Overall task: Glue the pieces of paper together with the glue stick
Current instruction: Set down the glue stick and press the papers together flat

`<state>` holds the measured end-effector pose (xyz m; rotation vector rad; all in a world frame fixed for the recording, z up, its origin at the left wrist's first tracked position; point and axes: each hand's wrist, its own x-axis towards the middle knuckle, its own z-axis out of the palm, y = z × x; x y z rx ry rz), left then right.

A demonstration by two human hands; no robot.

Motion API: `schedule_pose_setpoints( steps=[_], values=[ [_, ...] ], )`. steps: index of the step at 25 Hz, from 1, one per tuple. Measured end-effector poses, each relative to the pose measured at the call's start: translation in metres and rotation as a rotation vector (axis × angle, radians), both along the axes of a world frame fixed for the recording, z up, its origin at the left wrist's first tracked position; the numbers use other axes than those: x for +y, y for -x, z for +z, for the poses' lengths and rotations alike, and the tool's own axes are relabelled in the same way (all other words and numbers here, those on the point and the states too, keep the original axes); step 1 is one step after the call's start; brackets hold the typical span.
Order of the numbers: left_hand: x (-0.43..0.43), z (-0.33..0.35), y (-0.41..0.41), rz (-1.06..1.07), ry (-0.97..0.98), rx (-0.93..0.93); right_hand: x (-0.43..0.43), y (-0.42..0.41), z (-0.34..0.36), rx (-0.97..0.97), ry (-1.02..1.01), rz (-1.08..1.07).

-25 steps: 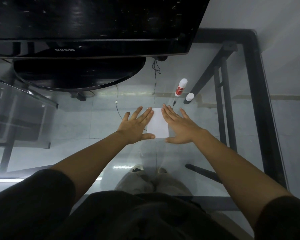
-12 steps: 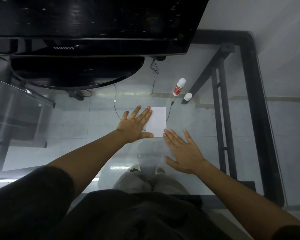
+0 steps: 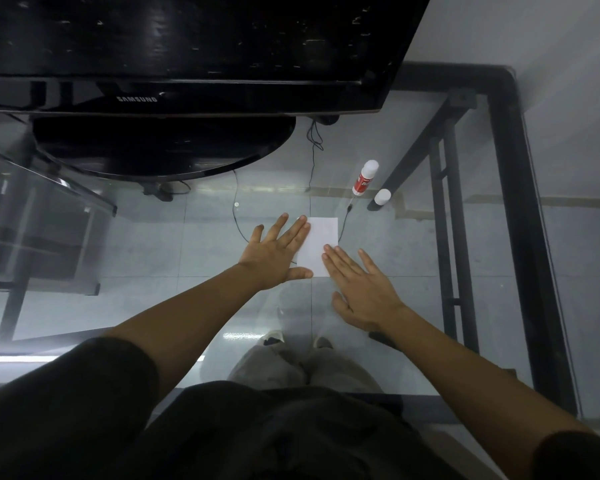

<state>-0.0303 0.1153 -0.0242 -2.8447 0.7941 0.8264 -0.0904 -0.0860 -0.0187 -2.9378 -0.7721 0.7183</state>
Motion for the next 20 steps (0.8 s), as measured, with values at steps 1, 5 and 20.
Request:
schedule_pose_setpoints(
  steps=[1,5,20],
  values=[
    [0.000,-0.001,0.000,-0.002,-0.003,-0.005,0.011,-0.003,-0.002,-0.004,-0.021,0.003],
    [-0.001,0.002,-0.001,-0.003,-0.002,0.010,0.005,-0.013,-0.007,-0.030,-0.029,-0.005],
    [-0.001,-0.001,0.000,0.002,-0.006,0.016,0.015,-0.037,-0.004,-0.055,0.011,-0.078]
  ],
)
